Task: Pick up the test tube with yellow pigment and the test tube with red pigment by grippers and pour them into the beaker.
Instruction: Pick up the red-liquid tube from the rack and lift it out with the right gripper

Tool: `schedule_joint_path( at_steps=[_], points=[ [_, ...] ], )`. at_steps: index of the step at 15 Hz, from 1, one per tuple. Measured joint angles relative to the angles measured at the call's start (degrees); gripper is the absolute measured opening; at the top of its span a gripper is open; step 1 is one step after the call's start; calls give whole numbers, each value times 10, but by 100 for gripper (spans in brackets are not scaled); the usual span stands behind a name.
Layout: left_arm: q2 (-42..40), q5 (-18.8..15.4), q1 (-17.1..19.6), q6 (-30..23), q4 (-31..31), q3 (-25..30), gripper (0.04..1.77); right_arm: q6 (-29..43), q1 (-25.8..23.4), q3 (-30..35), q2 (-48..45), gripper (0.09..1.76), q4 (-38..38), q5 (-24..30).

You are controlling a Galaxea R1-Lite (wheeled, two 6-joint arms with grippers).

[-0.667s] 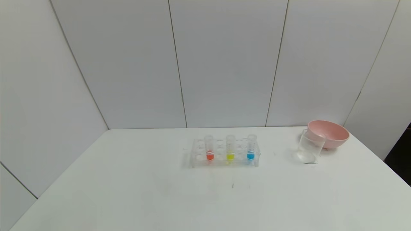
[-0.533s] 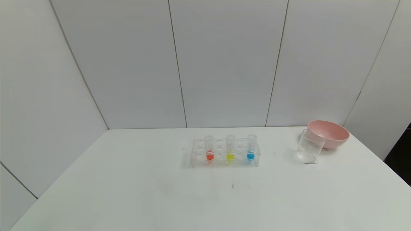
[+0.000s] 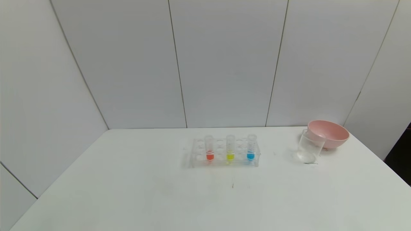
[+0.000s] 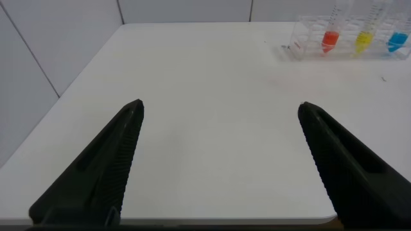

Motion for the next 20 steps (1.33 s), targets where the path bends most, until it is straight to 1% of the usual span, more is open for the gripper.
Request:
schedule_joint_path(
  at_steps=[10,14,17,20],
  points=[
    [0,0,0,0,0,0,172,3,1,0,0,171,2,-2],
    [0,0,0,0,0,0,172,1,0,-16,3,171,4,-4],
    [0,0,0,0,0,0,172,2,1,-50,33,171,3,-4],
    [0,0,0,0,0,0,172,8,1,-110,103,171,-2,-5]
  ],
)
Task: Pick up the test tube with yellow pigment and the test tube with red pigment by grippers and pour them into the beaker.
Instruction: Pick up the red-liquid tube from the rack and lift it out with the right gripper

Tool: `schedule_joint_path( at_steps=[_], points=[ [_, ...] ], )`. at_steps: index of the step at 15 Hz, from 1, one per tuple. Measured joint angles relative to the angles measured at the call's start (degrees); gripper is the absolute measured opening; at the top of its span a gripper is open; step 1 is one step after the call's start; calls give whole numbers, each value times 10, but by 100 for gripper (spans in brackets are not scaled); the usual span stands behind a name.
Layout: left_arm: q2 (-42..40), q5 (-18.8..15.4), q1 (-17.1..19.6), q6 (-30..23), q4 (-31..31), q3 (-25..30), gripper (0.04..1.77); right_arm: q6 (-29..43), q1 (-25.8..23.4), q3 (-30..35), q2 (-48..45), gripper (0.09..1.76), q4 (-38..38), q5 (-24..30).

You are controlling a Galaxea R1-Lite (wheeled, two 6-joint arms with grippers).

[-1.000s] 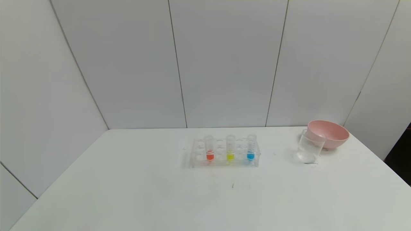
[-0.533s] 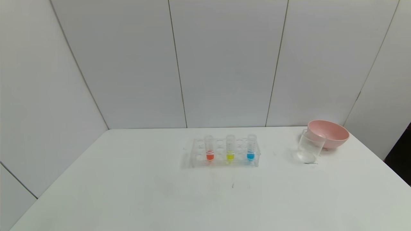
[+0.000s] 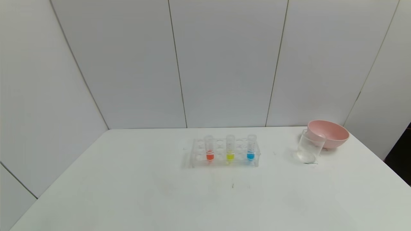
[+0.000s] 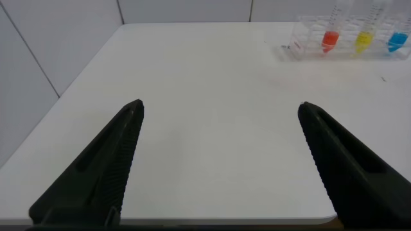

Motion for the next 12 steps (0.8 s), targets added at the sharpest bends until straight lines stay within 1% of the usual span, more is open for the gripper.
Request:
schedule_joint_path(
  at_steps=[3,6,10,12],
  points=[
    [0,0,0,0,0,0,172,10,4,-71,106,171,-13,1],
    [0,0,0,0,0,0,172,14,7,-119,234,171,-69,3],
    [0,0,0,0,0,0,172,17,15,-139,421,171,-184,14],
    [0,0,0,0,0,0,172,20,31,-144,505,171,-217,21]
  ],
)
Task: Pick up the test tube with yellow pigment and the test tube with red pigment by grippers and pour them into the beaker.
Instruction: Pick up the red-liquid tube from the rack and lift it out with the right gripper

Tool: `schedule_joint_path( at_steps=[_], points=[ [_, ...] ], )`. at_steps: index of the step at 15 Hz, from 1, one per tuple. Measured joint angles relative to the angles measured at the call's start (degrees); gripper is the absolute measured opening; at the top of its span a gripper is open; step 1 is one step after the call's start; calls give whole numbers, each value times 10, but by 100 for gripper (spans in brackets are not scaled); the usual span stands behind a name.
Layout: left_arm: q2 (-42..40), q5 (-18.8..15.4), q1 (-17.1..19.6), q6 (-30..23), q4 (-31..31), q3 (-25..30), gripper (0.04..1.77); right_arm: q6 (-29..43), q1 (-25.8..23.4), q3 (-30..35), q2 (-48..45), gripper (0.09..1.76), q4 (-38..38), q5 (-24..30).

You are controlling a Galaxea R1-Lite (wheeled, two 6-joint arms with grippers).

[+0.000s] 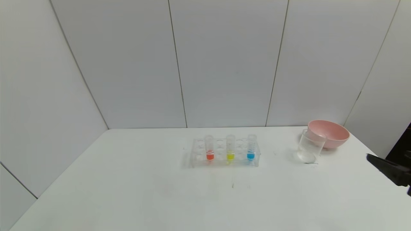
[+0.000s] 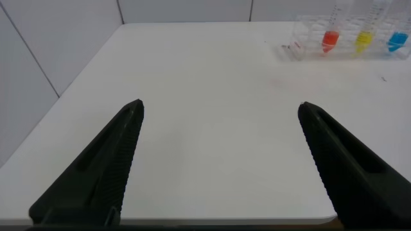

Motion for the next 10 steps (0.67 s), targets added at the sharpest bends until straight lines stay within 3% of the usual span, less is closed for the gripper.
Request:
schedule_joint_path(
  at_steps=[5,10],
  points=[
    [0,0,0,0,0,0,172,59,98,-17,122,171,-17,-11],
    [0,0,0,0,0,0,172,111,259,-20,163,171,-16,-156]
  ],
)
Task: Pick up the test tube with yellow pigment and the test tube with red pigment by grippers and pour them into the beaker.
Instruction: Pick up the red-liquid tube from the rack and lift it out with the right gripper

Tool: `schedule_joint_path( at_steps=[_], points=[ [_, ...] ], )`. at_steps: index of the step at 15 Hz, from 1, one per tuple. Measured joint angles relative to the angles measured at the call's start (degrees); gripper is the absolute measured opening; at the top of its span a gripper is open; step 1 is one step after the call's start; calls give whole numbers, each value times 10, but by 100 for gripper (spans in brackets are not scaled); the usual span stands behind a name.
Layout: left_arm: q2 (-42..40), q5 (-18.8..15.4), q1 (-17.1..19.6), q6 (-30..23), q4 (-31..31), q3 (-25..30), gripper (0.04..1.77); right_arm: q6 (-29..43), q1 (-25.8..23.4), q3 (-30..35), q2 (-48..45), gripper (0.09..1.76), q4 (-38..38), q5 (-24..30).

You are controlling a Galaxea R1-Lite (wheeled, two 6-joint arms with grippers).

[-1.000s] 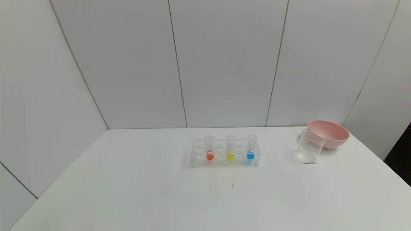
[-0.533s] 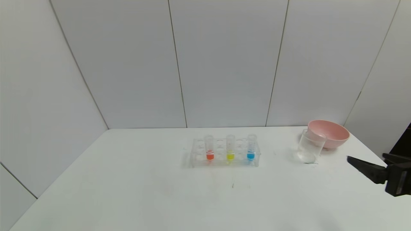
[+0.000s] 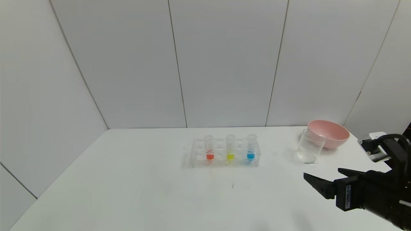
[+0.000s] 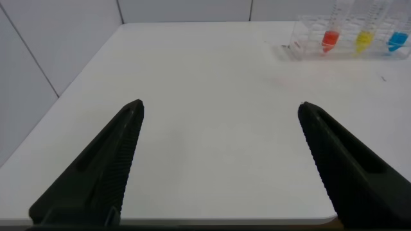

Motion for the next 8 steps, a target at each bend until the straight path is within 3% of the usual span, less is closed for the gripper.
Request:
schedule_joint_path(
  at_steps=[4,8],
  points=[
    [0,0,0,0,0,0,172,73,145,-34,57,171,0,-116],
    [0,0,0,0,0,0,172,112,231,-94,137,171,-1,-176]
  ],
)
